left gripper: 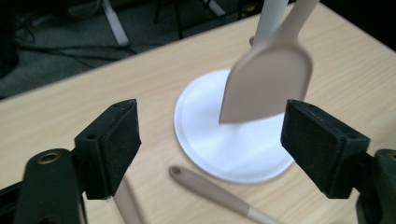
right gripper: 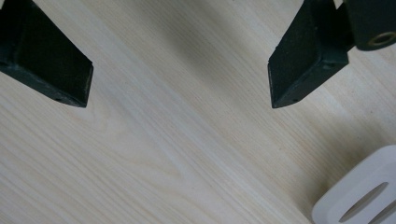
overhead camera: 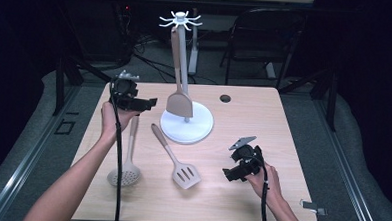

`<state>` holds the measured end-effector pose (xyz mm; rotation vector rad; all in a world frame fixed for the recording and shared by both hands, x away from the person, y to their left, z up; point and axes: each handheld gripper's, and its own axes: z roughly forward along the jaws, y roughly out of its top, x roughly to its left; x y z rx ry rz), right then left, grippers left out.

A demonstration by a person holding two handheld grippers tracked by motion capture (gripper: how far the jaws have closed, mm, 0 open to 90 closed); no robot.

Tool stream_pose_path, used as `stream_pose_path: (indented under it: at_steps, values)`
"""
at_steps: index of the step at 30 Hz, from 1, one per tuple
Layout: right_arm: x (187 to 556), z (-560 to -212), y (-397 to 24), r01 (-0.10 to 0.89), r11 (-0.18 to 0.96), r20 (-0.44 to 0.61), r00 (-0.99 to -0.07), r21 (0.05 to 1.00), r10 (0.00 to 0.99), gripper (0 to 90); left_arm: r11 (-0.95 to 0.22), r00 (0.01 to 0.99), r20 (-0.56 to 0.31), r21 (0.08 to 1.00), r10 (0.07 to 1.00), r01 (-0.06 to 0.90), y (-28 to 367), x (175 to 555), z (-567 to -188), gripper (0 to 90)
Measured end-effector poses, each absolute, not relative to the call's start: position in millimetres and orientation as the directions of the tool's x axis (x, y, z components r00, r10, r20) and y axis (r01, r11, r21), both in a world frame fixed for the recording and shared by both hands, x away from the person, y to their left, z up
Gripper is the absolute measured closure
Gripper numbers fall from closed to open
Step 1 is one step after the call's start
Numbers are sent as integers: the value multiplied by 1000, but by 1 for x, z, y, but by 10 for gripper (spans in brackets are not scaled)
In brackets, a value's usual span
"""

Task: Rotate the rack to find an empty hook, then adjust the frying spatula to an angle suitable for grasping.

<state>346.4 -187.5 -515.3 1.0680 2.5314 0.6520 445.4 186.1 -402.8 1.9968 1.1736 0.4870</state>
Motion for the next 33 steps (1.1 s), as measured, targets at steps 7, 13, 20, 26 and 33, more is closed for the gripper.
stream_pose_path:
  at_steps: [7, 13, 20, 26, 33]
  values:
    - [347, -517, -186, 589, 620, -106, -675, 519, 730, 64, -326, 515, -43, 729, 856, 602, 188, 433, -433, 158]
    - [347, -518, -183, 587, 631, -112, -681, 508, 723, 64, -335, 525, -43, 725, 850, 602, 187, 415, -456, 138]
    - [346, -519, -183, 593, 623, -97, -680, 510, 727, 67, -379, 534, -3, 701, 845, 604, 182, 400, -477, 109]
    - [344, -520, -181, 591, 623, -98, -681, 513, 726, 85, -350, 532, -64, 686, 844, 638, 185, 402, -482, 76]
    - [344, -518, -180, 594, 625, -109, -675, 506, 730, 157, -338, 519, -95, 657, 850, 674, 188, 407, -493, 48]
